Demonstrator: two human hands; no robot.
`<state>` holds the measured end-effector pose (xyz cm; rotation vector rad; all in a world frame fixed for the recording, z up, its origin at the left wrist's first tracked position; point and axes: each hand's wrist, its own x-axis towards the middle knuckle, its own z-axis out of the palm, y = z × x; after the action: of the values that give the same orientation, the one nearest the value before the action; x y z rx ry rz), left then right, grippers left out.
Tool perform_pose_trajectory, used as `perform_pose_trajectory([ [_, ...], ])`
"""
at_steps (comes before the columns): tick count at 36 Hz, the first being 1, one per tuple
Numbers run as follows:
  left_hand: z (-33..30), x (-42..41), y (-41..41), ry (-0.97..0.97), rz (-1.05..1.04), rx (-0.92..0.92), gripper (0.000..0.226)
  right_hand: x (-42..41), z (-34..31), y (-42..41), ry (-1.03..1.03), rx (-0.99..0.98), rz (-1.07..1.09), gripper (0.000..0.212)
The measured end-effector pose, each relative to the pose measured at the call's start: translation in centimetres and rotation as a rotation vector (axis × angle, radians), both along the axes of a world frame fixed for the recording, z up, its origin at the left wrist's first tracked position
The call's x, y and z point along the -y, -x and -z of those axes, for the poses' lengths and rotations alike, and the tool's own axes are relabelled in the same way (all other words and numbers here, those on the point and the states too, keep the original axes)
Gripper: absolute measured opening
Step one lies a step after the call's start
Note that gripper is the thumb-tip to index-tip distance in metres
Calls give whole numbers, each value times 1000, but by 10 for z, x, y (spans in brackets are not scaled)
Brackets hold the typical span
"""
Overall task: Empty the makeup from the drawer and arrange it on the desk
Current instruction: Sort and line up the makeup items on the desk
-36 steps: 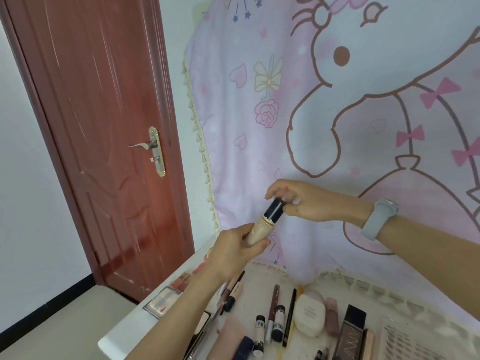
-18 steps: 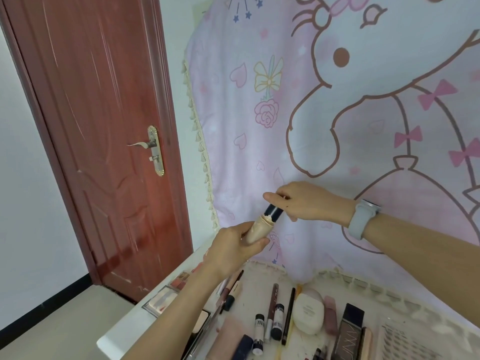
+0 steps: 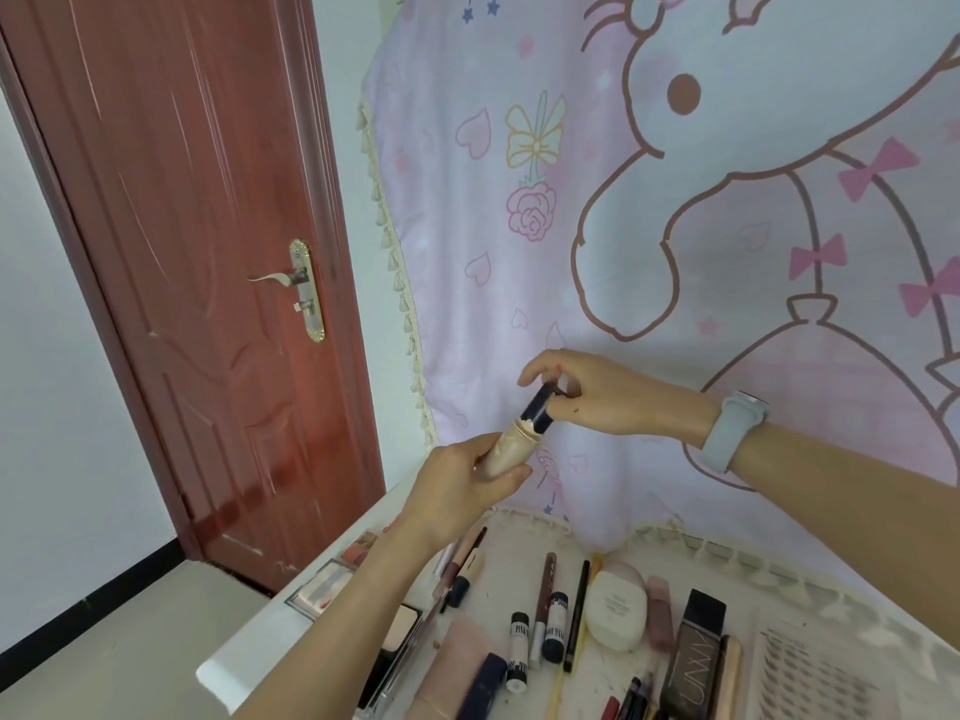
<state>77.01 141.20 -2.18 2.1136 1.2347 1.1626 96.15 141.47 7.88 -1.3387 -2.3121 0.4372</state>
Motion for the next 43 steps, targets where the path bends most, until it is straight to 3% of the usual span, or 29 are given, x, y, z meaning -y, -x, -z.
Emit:
perform_pose_trajectory([
  [7,2,1,0,5,6,-22,11,2,6,5,-75,64,135,36],
  [12,3,1,0,-6,5,-32,13,4,6,1,-67,-11,62,7],
  [20,9,3,3,-22,13,-51,7,9,-11,-15,-62,-206,-58,21],
  [27,10,4,1,-23,-9,-22,29,12,-12,-21,7,-153,-107,28],
  [33,7,6,-3,-16,17,-35,13,17,-10,-15,45,-133,-164,33],
  [39,11,8,0,-12,-12,-45,23,15,-17,-22,-18,-260,-168,31],
  [43,8,9,-1,-6,-14,-48,24,12,-10,-23,-45,-240,-168,32],
])
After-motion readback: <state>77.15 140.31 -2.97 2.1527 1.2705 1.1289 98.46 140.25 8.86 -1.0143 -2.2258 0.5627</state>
